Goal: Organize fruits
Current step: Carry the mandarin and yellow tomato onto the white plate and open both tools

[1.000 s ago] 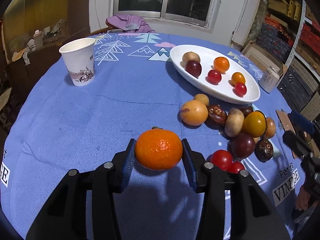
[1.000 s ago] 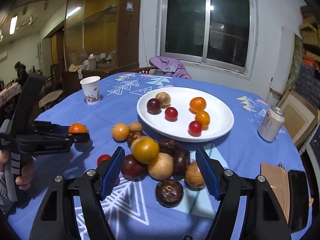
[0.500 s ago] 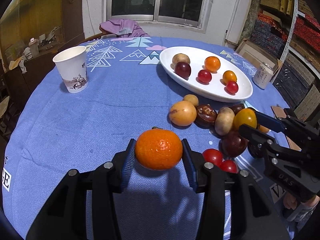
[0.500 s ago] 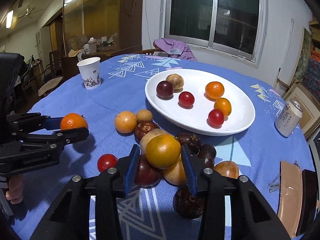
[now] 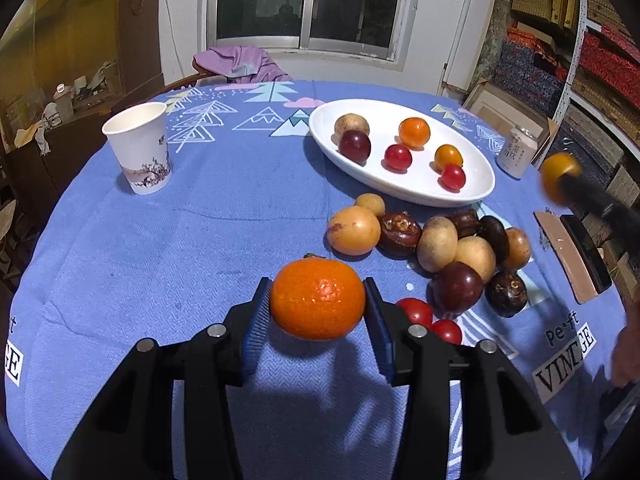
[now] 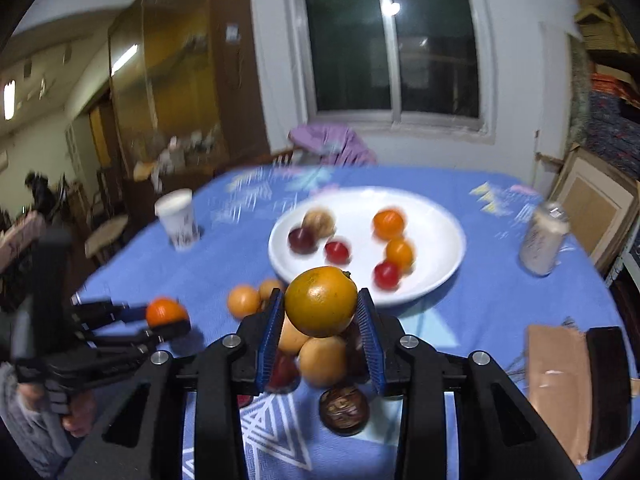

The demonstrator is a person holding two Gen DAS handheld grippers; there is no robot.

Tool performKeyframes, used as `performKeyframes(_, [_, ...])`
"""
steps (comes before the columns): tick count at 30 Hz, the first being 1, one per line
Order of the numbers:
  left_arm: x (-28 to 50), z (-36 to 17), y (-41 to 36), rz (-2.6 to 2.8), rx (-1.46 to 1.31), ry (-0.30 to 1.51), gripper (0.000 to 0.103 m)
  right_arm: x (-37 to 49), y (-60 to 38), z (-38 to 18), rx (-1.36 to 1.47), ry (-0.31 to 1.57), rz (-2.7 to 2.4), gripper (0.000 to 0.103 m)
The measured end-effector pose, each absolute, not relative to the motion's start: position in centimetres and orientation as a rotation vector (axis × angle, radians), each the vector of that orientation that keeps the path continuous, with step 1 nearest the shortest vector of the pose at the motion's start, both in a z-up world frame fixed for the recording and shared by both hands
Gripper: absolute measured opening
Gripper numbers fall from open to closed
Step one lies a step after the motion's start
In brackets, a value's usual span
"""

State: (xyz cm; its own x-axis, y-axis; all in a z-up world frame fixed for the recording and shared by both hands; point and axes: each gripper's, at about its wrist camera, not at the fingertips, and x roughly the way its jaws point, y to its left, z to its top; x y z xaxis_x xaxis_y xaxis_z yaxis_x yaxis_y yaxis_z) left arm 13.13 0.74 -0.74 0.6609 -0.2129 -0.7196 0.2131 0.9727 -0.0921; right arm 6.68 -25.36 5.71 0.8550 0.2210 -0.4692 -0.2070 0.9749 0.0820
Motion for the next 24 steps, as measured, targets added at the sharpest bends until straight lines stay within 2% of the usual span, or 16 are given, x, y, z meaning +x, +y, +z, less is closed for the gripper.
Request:
performKeyframes(5, [14.6, 1.4, -0.4, -0.246, -0.001, 0.816, 0.045, 6.8, -28.6, 9.0, 0.064, 0.446, 0.165, 0.038])
performKeyframes(13, [19.6, 6.4, -5.9, -0.304, 0.021, 0.763, 0.045, 11.6, -30.8, 13.1, 0.128, 0.403, 0.148, 0.038])
performKeyframes(16, [21.4, 6.0, -7.9, -0.324, 0.022, 0.777, 0.045, 14.7, -30.8, 12.1, 0.149, 0.444, 0.15, 0.038])
performKeyframes(24, [25.8, 0.6, -11.0, -0.336, 0.048, 0.901, 0.045, 23.7, -30.5, 5.5, 0.132, 0.673, 0.084, 0.038])
